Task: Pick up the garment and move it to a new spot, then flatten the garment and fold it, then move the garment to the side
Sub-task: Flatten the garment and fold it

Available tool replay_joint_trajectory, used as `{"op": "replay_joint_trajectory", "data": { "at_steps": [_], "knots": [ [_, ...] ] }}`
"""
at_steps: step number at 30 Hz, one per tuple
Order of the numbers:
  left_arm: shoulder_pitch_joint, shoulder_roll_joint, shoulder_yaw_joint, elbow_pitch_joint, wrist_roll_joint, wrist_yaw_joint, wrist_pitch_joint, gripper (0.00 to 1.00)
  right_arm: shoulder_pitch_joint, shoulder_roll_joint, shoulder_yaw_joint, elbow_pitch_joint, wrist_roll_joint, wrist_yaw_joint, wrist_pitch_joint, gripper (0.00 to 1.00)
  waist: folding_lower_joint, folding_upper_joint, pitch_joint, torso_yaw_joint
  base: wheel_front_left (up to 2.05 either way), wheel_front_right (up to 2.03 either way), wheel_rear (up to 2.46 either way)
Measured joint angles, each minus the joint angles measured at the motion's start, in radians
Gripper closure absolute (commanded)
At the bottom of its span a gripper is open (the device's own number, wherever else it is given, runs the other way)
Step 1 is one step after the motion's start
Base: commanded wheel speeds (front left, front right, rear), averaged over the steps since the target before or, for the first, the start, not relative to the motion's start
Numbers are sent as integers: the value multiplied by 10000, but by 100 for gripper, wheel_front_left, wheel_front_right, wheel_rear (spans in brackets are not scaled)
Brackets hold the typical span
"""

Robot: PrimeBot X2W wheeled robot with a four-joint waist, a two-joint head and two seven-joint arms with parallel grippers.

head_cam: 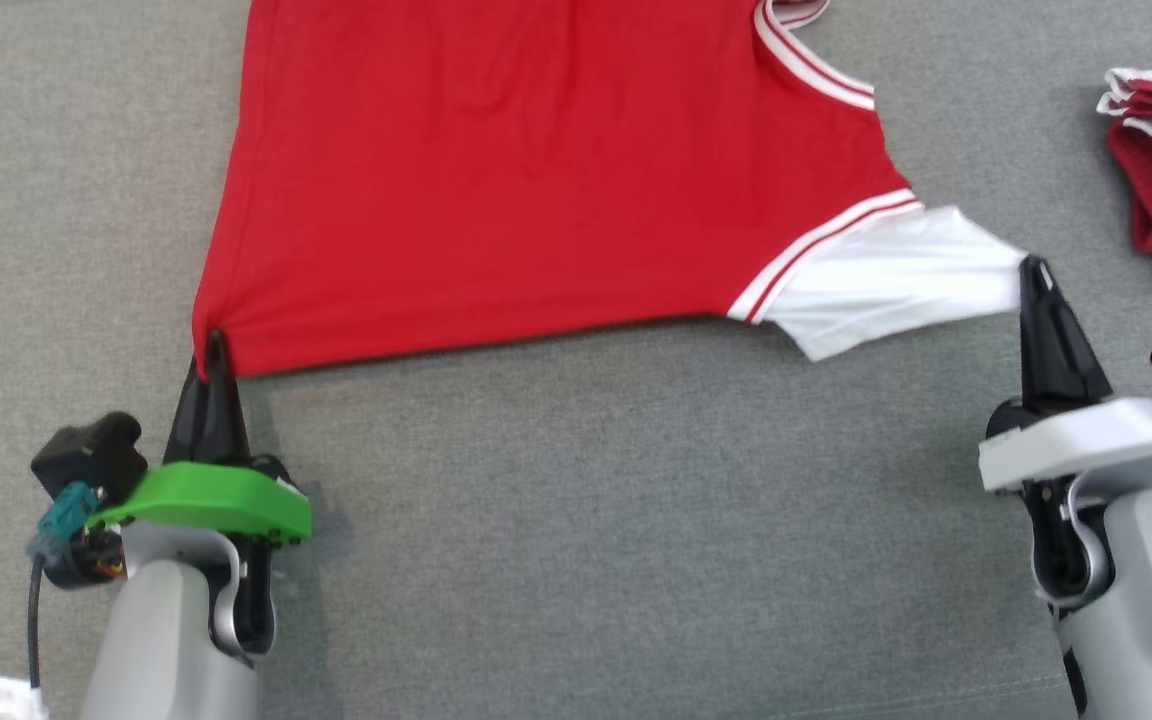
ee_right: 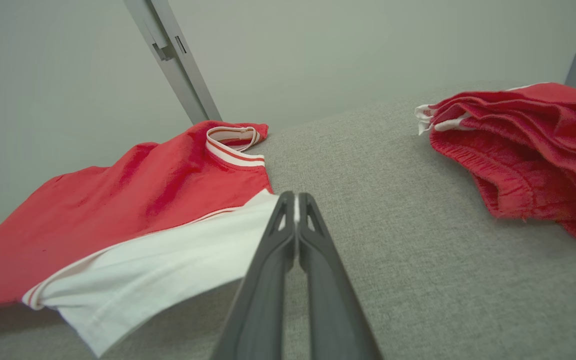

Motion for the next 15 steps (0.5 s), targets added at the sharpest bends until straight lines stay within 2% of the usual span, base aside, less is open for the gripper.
{"op": "replay_joint_trajectory", "data": {
  "at_steps": [5,10,15],
  "knots": [
    [1051,-98,-21,-194,-12,0,2,100,1225,35,-21,-31,167,0,0,100,0,0,-642,-10,0,0,0],
    [2135,-117,-58,-451,-545,-2,2,100,2292,102,-301,-31,270,0,0,100,0,0,-1321,-21,0,0,0],
    [3151,-121,-476,-506,-702,-2,4,100,3081,123,-399,-33,370,0,2,100,-1,0,-1908,-26,0,0,0]
  ]
}}
